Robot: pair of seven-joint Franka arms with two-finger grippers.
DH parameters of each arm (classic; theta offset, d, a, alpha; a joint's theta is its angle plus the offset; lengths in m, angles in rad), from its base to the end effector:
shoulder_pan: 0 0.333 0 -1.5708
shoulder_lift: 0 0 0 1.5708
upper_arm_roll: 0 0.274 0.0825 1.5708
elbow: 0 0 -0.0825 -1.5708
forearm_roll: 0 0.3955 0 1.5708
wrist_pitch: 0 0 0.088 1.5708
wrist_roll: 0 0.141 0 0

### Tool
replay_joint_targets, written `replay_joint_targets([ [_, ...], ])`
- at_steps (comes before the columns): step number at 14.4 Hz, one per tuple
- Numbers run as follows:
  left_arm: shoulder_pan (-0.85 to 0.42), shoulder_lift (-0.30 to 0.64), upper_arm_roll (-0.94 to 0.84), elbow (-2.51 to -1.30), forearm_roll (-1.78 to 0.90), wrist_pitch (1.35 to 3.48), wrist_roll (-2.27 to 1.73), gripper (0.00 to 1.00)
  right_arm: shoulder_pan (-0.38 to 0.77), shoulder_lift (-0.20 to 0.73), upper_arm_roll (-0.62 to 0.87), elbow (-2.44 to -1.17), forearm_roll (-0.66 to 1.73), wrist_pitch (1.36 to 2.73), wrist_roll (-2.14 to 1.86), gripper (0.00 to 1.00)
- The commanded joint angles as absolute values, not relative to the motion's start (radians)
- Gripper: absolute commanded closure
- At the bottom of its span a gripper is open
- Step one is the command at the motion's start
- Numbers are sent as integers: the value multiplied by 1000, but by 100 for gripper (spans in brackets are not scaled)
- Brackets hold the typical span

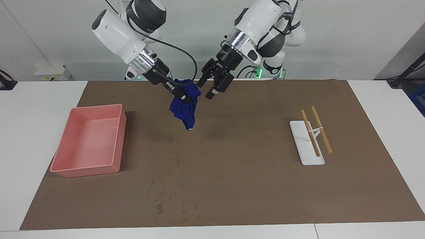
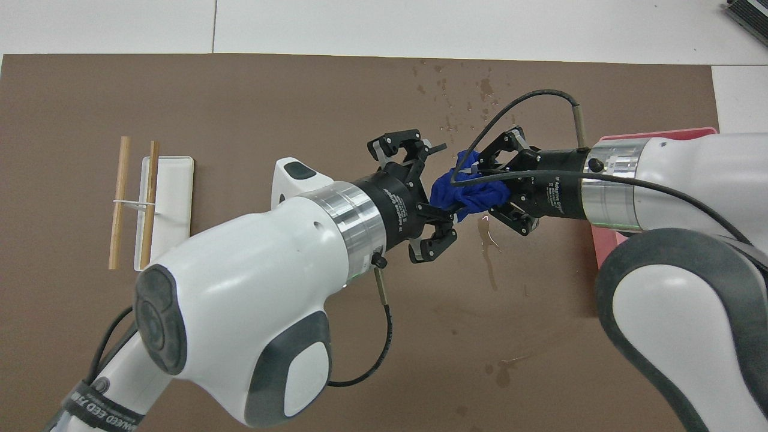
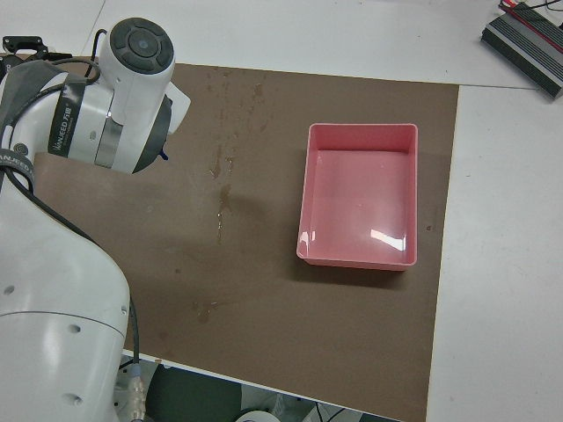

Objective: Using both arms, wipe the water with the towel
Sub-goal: 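Hand the towel from the left gripper to the right gripper, then lower the towel with the right gripper while the left gripper withdraws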

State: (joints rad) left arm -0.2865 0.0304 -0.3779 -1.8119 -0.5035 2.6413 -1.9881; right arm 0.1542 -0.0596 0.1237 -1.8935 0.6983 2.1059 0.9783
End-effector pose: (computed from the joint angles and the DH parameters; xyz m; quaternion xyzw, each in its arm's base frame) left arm 0.5205 -0.3986 0.5427 0.6062 0.6711 -0.1030 0.4141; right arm 0.5601 0.2120 0.4927 -0.8301 0.4444 0.0799 0.3273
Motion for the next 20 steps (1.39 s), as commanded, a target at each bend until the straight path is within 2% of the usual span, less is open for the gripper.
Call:
replay_joint_targets([
  [1,-192,12,-380,-1815,-515,2551,-1805,0,150,-95,123,-1914,631,2005,846,100],
  [3,-132,9,-380,-1815,-514,2482,-1697,0,158,-120,127,-1925,501,1893,680,100],
  [6,-62,2,-379,-1816,-402,2398,-1513,0,150,-159,124,-1999,433,1850,478,100],
  [9,12,-6,-379,-1810,-292,2280,-1347,0,162,-190,127,-2069,342,1838,390,100],
  [12,84,-3,-380,-1751,-209,2096,-1029,0,182,-224,127,-2186,261,1851,178,100],
  [14,110,-3,-379,-1744,-184,2056,-869,0,173,-229,127,-2204,242,1850,137,100],
  [16,126,-6,-380,-1741,-44,1958,-755,0,172,-213,127,-2220,238,1867,73,100],
  [18,120,-20,-364,-1741,-5,1875,-534,0,172,-160,127,-2267,184,1981,20,100],
  [20,28,-21,-217,-1726,-5,1807,-323,0,173,-82,127,-2281,160,2086,15,100],
])
